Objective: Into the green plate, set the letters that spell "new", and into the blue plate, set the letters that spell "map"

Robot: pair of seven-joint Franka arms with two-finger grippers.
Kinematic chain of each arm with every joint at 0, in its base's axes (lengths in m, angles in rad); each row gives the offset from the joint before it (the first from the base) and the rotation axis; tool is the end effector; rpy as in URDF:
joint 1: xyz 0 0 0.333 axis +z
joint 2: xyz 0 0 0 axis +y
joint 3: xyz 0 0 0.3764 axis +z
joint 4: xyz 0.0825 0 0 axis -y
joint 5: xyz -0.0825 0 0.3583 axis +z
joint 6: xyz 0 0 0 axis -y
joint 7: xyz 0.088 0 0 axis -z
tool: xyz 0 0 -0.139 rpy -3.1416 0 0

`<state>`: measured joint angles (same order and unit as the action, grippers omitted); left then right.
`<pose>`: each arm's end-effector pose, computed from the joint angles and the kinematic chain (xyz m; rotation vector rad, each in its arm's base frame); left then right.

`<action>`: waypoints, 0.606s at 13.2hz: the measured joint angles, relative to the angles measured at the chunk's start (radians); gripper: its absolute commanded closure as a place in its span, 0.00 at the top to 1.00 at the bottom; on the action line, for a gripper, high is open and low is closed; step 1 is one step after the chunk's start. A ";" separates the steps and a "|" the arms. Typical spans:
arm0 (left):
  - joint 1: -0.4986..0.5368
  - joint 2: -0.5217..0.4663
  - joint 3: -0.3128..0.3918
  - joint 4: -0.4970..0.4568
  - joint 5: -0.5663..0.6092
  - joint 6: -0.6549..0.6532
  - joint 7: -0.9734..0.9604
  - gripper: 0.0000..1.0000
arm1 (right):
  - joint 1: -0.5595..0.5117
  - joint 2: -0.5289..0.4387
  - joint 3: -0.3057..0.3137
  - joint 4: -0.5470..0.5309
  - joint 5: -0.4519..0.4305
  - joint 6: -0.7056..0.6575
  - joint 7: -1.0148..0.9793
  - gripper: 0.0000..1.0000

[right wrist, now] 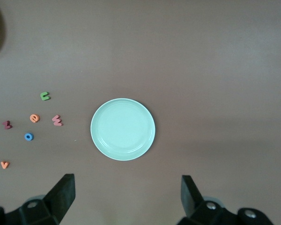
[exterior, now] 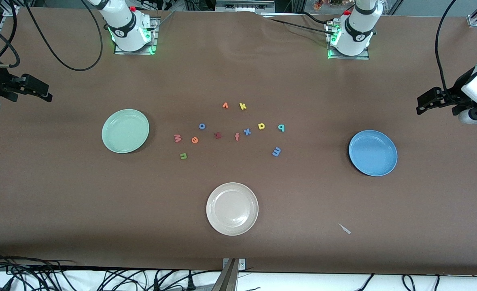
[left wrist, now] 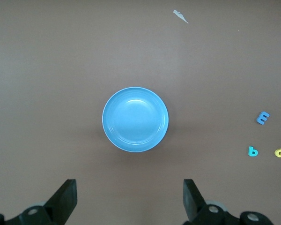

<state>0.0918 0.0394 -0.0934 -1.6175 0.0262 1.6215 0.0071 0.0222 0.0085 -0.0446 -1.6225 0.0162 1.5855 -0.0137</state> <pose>0.5443 0.0037 0.6153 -3.1187 0.0163 0.0550 0.5298 -0.0095 0.6266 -3.1241 0.0145 0.0706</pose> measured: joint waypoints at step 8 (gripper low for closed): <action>0.009 0.018 0.002 0.000 0.000 0.015 -0.001 1.00 | 0.005 0.002 0.004 -0.001 0.001 -0.058 -0.001 1.00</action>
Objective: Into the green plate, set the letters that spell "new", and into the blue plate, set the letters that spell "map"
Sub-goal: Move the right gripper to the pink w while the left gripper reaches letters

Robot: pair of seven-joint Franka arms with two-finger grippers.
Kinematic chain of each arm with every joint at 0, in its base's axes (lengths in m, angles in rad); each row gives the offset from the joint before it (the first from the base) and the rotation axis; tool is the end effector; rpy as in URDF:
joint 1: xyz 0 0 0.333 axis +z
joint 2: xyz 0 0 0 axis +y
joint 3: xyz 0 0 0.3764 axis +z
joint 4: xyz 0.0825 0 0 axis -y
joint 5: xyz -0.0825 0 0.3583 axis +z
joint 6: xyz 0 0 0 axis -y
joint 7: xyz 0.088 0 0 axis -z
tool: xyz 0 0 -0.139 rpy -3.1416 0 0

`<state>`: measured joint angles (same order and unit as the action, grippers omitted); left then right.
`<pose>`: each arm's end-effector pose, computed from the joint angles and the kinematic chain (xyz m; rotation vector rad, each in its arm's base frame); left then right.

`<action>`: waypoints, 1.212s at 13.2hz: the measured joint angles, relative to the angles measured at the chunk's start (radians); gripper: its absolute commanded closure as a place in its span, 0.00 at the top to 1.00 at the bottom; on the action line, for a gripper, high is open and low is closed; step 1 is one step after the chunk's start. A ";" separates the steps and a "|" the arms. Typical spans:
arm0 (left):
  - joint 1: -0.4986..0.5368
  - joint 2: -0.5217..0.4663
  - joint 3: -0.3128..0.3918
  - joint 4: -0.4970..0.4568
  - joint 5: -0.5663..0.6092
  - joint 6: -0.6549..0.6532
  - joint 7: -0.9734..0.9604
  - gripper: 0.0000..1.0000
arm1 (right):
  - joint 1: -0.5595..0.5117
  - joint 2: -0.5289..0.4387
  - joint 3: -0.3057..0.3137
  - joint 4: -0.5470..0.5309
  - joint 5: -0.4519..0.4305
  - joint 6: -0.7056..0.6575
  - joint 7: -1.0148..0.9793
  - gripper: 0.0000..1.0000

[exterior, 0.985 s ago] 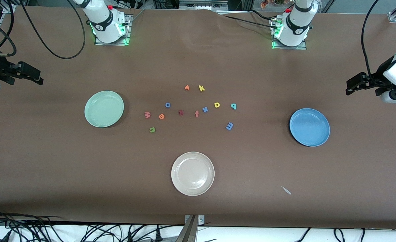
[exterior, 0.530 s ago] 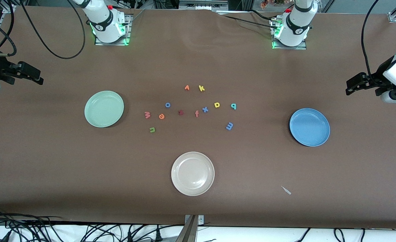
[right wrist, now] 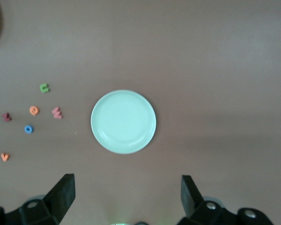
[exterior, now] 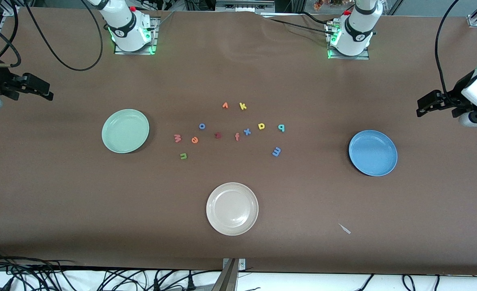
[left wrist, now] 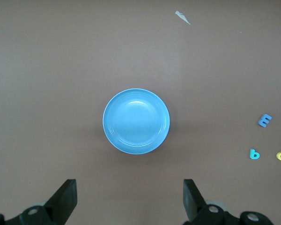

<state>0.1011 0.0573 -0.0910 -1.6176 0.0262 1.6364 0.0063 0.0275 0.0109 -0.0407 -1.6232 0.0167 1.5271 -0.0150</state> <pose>0.5513 0.0106 0.6067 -3.1204 -0.0025 0.0600 0.5220 -0.0044 0.6206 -3.1194 -0.0025 0.1667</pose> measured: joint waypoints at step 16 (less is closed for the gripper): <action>-0.064 0.187 -0.378 -0.145 -0.062 0.246 -0.344 1.00 | 0.366 0.228 0.057 -0.612 0.001 0.908 0.383 1.00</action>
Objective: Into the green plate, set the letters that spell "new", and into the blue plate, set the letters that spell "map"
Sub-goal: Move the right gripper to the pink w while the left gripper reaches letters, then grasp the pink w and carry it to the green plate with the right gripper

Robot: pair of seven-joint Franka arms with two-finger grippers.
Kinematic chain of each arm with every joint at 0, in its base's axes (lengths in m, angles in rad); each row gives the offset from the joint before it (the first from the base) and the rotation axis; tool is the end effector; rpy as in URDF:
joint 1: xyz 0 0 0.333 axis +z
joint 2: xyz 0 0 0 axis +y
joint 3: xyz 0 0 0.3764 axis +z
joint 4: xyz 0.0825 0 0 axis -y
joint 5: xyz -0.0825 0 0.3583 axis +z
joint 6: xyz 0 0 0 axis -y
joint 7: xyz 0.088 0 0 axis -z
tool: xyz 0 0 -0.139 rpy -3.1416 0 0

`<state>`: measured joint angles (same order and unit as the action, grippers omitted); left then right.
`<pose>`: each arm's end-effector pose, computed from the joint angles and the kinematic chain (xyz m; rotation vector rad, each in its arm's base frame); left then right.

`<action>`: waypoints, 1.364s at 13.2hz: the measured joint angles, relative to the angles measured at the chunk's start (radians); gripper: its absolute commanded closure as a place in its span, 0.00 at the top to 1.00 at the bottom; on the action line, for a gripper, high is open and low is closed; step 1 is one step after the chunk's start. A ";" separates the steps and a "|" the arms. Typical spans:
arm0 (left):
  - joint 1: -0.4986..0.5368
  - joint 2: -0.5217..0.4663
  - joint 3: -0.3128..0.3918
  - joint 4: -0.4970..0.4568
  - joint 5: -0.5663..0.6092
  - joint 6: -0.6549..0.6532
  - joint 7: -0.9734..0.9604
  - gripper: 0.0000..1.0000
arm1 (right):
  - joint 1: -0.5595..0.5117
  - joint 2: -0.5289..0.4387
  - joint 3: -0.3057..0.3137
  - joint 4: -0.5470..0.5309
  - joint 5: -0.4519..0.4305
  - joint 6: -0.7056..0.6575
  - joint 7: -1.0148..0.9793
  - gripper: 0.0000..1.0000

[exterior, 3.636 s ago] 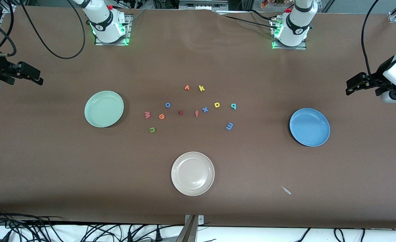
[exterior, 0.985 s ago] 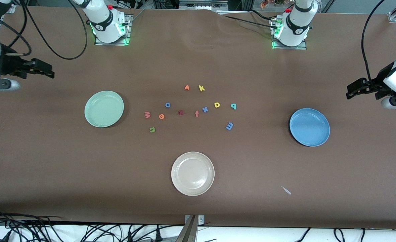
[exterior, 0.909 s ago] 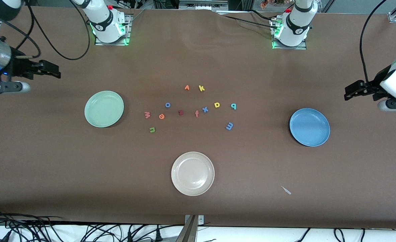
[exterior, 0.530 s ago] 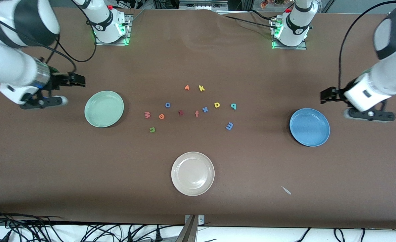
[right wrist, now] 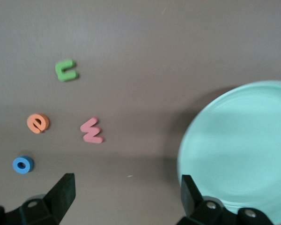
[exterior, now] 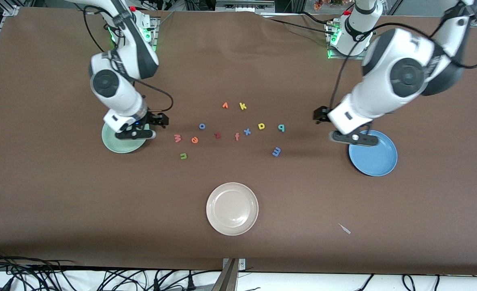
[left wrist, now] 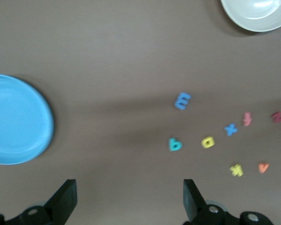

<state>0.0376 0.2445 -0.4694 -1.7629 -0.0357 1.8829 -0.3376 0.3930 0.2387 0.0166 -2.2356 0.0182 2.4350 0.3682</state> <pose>0.5502 -0.2334 0.4676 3.0354 -0.1137 -0.2214 0.4935 0.2146 0.3065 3.1400 0.0423 -0.0663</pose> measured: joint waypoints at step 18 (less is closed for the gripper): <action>-0.182 0.346 -0.032 -0.202 0.335 0.410 -0.412 0.92 | 0.078 0.217 -0.001 0.027 -0.160 0.307 0.051 0.54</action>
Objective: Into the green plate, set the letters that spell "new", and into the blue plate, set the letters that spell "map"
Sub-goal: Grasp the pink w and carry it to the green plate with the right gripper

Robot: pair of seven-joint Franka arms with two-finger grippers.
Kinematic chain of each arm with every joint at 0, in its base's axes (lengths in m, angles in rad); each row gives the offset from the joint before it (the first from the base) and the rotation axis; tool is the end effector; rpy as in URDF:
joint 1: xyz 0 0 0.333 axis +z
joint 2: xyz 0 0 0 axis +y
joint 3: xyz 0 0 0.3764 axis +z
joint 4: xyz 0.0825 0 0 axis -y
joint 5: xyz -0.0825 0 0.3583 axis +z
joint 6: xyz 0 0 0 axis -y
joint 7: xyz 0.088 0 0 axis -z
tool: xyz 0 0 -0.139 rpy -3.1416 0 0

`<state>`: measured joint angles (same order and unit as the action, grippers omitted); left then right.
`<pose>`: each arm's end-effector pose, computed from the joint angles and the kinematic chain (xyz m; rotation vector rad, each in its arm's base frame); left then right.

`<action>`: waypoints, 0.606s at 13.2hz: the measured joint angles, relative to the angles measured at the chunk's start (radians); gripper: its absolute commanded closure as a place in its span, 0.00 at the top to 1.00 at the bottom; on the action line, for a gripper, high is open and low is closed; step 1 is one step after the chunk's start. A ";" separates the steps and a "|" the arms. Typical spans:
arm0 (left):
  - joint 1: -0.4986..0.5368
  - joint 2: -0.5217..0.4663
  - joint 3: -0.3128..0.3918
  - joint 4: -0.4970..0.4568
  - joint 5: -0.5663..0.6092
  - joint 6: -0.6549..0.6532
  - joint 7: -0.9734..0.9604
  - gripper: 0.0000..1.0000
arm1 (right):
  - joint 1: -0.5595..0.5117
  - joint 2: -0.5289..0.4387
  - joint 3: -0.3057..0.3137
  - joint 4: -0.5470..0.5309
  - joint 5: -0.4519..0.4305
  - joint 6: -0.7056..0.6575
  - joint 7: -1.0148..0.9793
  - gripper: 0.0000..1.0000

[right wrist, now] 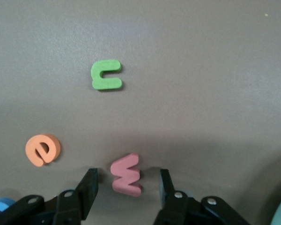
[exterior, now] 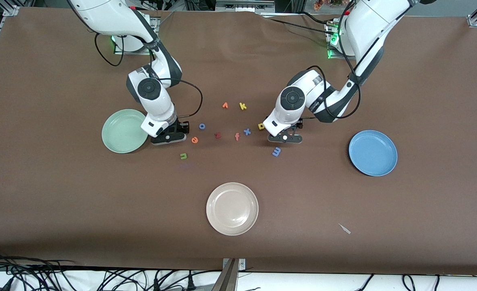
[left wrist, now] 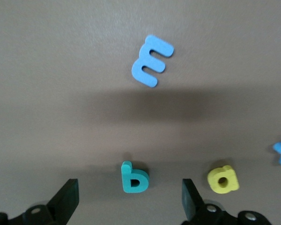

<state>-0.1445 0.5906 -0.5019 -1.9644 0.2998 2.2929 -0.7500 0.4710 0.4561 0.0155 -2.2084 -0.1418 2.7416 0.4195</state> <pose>0.4988 -0.3396 0.2268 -3.0758 0.1045 0.2674 0.5074 0.2725 0.2223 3.1094 0.3020 0.1453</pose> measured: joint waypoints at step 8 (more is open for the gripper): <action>0.002 0.037 0.002 0.000 0.001 0.018 0.069 0.60 | 0.005 0.015 0.001 0.025 -0.002 -0.002 -0.004 0.06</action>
<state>-0.1422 0.6274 -0.5002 -1.9643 0.3011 2.3111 -0.6812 0.4756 0.4714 0.0162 -2.1833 -0.1434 2.7395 0.4154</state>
